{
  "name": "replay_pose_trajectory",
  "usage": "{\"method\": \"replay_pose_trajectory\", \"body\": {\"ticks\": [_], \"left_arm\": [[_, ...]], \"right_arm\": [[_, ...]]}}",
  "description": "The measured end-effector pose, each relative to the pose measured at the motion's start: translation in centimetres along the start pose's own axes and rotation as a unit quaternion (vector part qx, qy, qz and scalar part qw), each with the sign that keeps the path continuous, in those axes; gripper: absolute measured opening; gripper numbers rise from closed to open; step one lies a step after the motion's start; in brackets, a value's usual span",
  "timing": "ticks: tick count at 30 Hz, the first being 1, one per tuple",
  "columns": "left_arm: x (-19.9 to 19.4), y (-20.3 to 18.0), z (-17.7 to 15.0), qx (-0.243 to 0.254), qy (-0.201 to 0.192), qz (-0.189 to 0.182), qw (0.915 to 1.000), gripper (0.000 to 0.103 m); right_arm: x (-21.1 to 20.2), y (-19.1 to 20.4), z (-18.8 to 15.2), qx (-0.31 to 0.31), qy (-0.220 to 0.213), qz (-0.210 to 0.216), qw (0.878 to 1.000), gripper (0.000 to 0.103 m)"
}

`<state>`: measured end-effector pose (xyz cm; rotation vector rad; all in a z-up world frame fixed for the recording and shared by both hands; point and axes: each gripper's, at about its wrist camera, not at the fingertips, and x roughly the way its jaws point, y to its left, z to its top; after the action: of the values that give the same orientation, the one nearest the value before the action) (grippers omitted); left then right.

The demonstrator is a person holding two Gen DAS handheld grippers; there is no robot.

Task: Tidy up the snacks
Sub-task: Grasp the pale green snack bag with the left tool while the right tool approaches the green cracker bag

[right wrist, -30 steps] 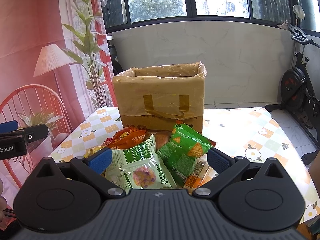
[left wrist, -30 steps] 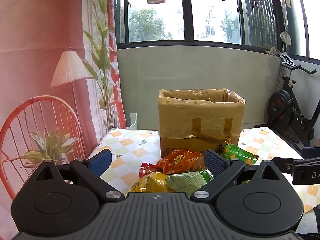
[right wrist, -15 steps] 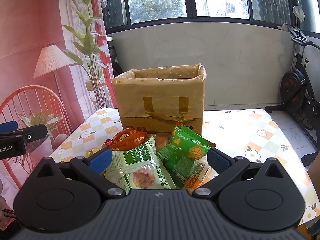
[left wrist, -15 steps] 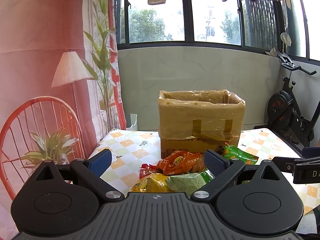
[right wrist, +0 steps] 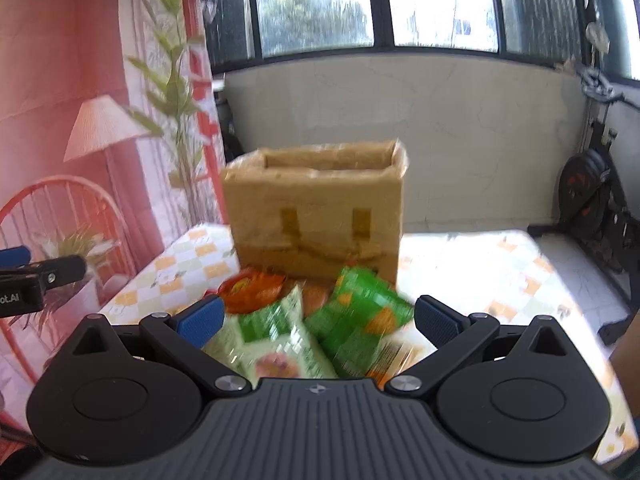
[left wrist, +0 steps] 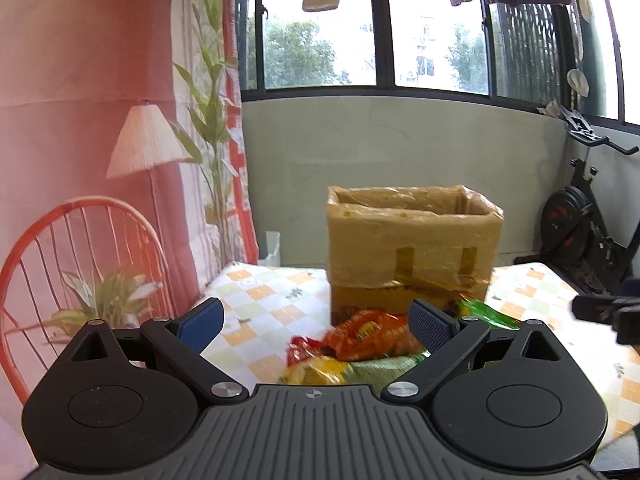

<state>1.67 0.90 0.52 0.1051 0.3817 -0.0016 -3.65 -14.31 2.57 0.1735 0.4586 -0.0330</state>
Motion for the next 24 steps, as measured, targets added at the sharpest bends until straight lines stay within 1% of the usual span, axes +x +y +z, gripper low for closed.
{"method": "replay_pose_trajectory", "body": {"ticks": [2, 4, 6, 9, 11, 14, 16, 20, 22, 24], "left_arm": [[0.7, 0.3, 0.0, 0.002, -0.008, 0.004, 1.0000, 0.099], [2.0, 0.7, -0.1, -0.004, -0.013, -0.002, 0.9999, 0.098], [3.4, 1.1, -0.5, -0.017, -0.003, -0.010, 0.9998, 0.096], [5.7, 1.1, -1.6, -0.041, 0.016, -0.036, 0.9984, 0.092], [7.4, 0.5, -2.5, -0.047, 0.030, -0.063, 0.9965, 0.092], [9.8, -0.8, -4.0, -0.029, 0.058, -0.101, 0.9928, 0.091], [11.0, -2.2, -5.1, -0.011, 0.081, -0.112, 0.9904, 0.085], [12.5, -3.7, -7.0, 0.002, 0.114, -0.139, 0.9837, 0.084], [13.0, -4.2, -7.1, 0.012, 0.107, -0.144, 0.9836, 0.083], [13.6, -4.5, -6.9, 0.024, 0.085, -0.152, 0.9844, 0.083]], "right_arm": [[0.8, -0.7, 0.3, -0.007, -0.007, -0.014, 1.000, 0.103], [1.9, -1.8, 0.3, 0.004, -0.008, -0.017, 1.000, 0.103], [3.4, -3.0, 0.0, 0.023, 0.001, -0.011, 1.000, 0.103], [5.8, -4.2, -0.9, 0.034, 0.014, -0.017, 0.999, 0.103], [7.3, -4.8, -1.8, 0.037, 0.029, -0.025, 0.999, 0.102], [9.2, -5.1, -3.5, 0.045, 0.056, -0.024, 0.997, 0.102], [10.2, -4.8, -4.5, 0.043, 0.074, -0.015, 0.996, 0.101], [12.2, -3.8, -6.7, 0.020, 0.106, -0.010, 0.994, 0.100], [13.0, -3.9, -7.5, 0.021, 0.119, -0.014, 0.993, 0.100], [13.7, -4.3, -7.9, 0.030, 0.128, -0.016, 0.991, 0.098]]}}
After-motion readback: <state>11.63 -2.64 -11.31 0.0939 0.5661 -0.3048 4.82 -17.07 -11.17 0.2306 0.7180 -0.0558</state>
